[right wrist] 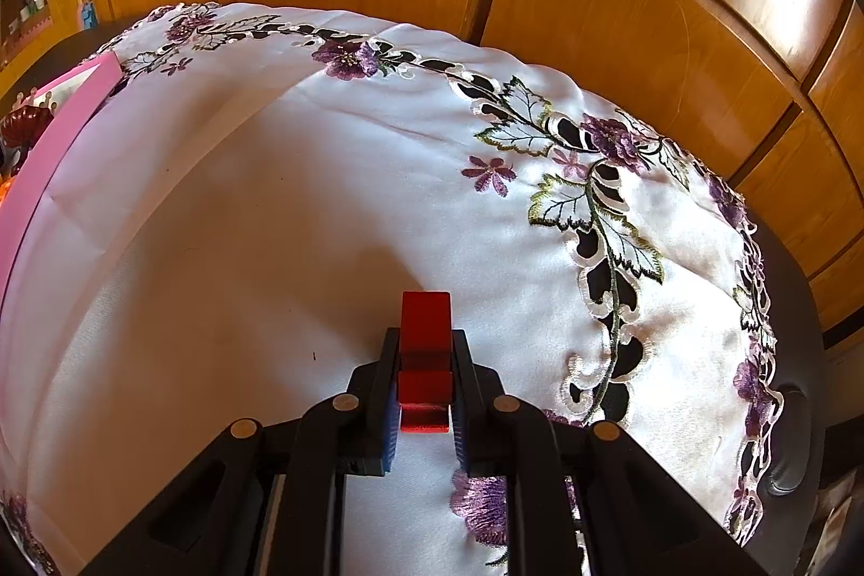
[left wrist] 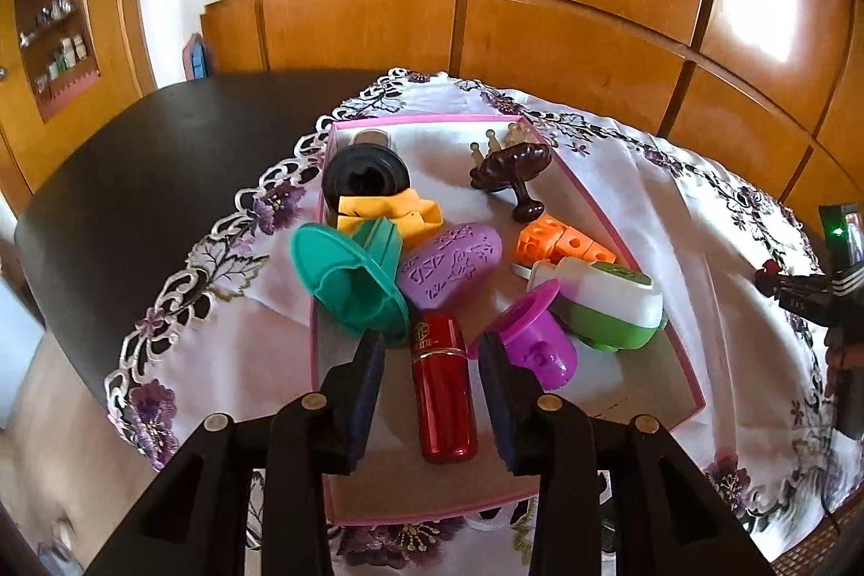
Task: Organize rigid objects
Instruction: 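Carry the red block into the tray and open the right gripper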
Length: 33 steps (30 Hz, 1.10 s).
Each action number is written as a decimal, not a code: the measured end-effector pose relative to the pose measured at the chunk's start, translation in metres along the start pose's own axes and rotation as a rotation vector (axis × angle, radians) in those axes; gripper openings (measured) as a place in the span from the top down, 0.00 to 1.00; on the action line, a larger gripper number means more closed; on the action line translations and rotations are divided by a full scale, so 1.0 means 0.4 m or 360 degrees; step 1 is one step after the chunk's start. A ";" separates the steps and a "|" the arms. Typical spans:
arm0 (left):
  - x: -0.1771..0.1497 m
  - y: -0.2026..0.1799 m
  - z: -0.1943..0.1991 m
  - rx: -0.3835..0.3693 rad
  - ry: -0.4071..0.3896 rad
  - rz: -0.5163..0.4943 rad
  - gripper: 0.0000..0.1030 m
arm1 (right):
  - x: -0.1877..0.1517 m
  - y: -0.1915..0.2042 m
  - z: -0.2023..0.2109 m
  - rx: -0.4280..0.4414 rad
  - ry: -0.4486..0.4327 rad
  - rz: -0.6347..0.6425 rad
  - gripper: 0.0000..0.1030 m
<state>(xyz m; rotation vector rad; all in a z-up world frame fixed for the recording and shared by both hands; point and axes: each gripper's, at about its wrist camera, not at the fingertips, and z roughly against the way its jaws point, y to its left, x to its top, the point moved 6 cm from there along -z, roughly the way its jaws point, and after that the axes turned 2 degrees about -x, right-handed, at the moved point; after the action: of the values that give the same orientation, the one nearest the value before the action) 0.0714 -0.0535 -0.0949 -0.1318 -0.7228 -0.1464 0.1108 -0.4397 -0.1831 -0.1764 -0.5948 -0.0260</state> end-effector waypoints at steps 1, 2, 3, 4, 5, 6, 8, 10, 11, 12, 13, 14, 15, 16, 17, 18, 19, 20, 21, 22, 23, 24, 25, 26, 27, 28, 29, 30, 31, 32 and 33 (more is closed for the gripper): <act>0.001 -0.001 0.004 -0.0003 -0.0003 0.0006 0.64 | -0.001 0.001 0.000 -0.0002 0.0000 0.0001 0.86; 0.002 -0.002 0.007 -0.0006 -0.0008 0.0010 0.64 | -0.002 0.001 0.001 -0.0008 0.0002 0.0002 0.86; 0.004 -0.003 0.009 -0.0005 -0.0012 0.0009 0.64 | -0.002 0.001 0.001 -0.0012 0.0004 0.0003 0.86; 0.005 -0.004 0.012 0.0002 -0.0017 0.0005 0.64 | -0.003 0.002 0.002 -0.0018 0.0010 0.0001 0.86; 0.006 -0.005 0.014 0.0005 -0.0020 0.0004 0.64 | -0.003 0.003 0.003 -0.0024 0.0019 0.0001 0.86; 0.006 -0.005 0.016 0.0005 -0.0021 0.0003 0.63 | -0.002 0.003 0.005 -0.0032 0.0037 0.0000 0.86; 0.007 -0.004 0.021 0.0004 -0.0031 0.0008 0.61 | -0.001 0.004 0.010 -0.0040 0.0081 -0.0033 0.86; 0.007 -0.001 0.024 0.0005 -0.0038 0.0013 0.61 | 0.000 0.010 0.019 -0.0018 0.0098 -0.0081 0.86; 0.007 0.000 0.024 0.0004 -0.0039 0.0017 0.61 | 0.005 0.022 0.030 0.0010 0.0087 -0.0103 0.86; 0.007 0.004 0.025 0.0005 -0.0040 0.0022 0.61 | 0.010 0.036 0.041 0.0027 0.0066 -0.0106 0.86; 0.007 0.006 0.025 0.0006 -0.0042 0.0026 0.60 | 0.018 0.052 0.055 0.0047 0.0042 -0.0104 0.86; 0.007 0.009 0.026 0.0007 -0.0044 0.0030 0.61 | 0.029 0.076 0.074 0.0087 0.0012 -0.0102 0.86; 0.007 0.012 0.027 0.0008 -0.0047 0.0037 0.61 | 0.040 0.096 0.089 0.0122 -0.0011 -0.0099 0.86; 0.007 0.015 0.028 0.0009 -0.0049 0.0043 0.61 | 0.051 0.118 0.106 0.0157 -0.0036 -0.0089 0.86; 0.008 0.018 0.028 0.0012 -0.0051 0.0048 0.61 | 0.068 0.152 0.129 0.0206 -0.0072 -0.0068 0.86; 0.008 0.021 0.029 0.0015 -0.0054 0.0053 0.61 | 0.080 0.177 0.144 0.0244 -0.0094 -0.0052 0.86; 0.009 0.025 0.029 0.0018 -0.0057 0.0059 0.61 | 0.094 0.210 0.163 0.0298 -0.0120 -0.0033 0.86; 0.009 0.029 0.029 0.0019 -0.0058 0.0065 0.61 | 0.105 0.238 0.178 0.0343 -0.0141 -0.0018 0.86; 0.009 0.033 0.029 0.0022 -0.0057 0.0072 0.61 | 0.118 0.273 0.198 0.0397 -0.0169 0.0006 0.86; 0.009 0.036 0.029 0.0025 -0.0058 0.0078 0.60 | 0.130 0.306 0.216 0.0445 -0.0194 0.0030 0.86; 0.008 0.039 0.030 0.0029 -0.0061 0.0084 0.61 | 0.140 0.339 0.232 0.0496 -0.0214 0.0052 0.86; 0.009 0.043 0.032 0.0035 -0.0066 0.0091 0.61 | 0.153 0.374 0.246 0.0550 -0.0230 0.0071 0.86; 0.010 0.047 0.033 0.0040 -0.0071 0.0098 0.60 | 0.165 0.412 0.260 0.0604 -0.0243 0.0092 0.86; 0.010 0.051 0.034 0.0046 -0.0073 0.0106 0.60 | 0.176 0.447 0.273 0.0650 -0.0256 0.0113 0.86; 0.010 0.056 0.034 0.0049 -0.0075 0.0111 0.61 | 0.182 0.474 0.282 0.0679 -0.0264 0.0128 0.86; 0.010 0.060 0.035 0.0058 -0.0075 0.0120 0.61 | 0.190 0.509 0.292 0.0717 -0.0273 0.0149 0.86; 0.010 0.064 0.036 0.0062 -0.0075 0.0127 0.61 | 0.198 0.543 0.302 0.0745 -0.0279 0.0171 0.86; 0.010 0.070 0.037 0.0066 -0.0077 0.0137 0.60 | 0.201 0.566 0.306 0.0763 -0.0281 0.0187 0.86; 0.011 0.074 0.040 0.0071 -0.0082 0.0144 0.61 | 0.203 0.594 0.309 0.0786 -0.0280 0.0204 0.86; 0.010 0.079 0.042 0.0076 -0.0088 0.0149 0.61 | 0.205 0.624 0.311 0.0812 -0.0279 0.0225 0.86; 0.011 0.085 0.044 0.0085 -0.0093 0.0157 0.61 | 0.206 0.643 0.311 0.0823 -0.0279 0.0239 0.86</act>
<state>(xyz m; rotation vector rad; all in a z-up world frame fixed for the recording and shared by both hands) 0.0693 -0.0175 -0.0813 -0.1212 -0.7762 -0.0292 0.1291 -0.1626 -0.0763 0.2818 -0.7421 0.2891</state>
